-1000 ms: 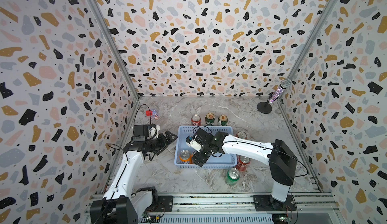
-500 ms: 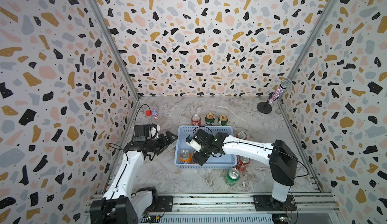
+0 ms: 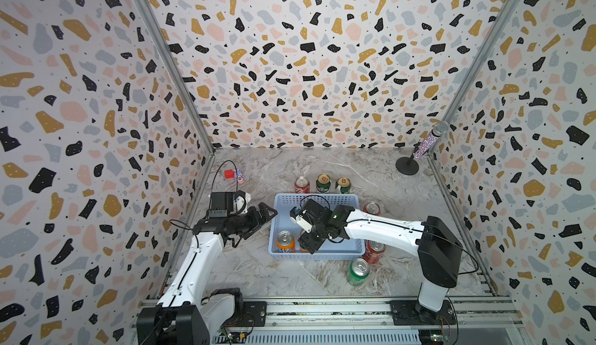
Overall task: Take out the drinks from the basket
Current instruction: Pick up the drink from the basket.
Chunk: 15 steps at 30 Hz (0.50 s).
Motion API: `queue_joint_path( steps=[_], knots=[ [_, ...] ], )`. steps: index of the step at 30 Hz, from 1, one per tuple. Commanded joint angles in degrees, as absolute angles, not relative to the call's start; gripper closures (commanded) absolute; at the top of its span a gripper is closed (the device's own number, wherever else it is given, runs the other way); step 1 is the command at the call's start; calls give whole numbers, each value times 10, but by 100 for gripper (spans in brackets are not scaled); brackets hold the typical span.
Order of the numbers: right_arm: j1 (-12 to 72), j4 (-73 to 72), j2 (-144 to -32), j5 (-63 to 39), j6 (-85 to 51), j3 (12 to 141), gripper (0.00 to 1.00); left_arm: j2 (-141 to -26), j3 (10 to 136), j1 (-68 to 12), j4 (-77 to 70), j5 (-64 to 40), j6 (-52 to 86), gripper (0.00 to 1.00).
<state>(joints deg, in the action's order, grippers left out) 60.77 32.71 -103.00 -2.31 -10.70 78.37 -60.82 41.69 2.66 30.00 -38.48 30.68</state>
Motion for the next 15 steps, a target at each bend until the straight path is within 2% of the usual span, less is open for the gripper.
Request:
queue_joint_path(
  steps=[1,15],
  knots=[
    [608,328,-980,-11,-117,788,70,-601,414,21,299,-386,298,0],
    [608,364,-903,20,-121,797,73,-593,414,15,299,-386,298,0]
  ],
)
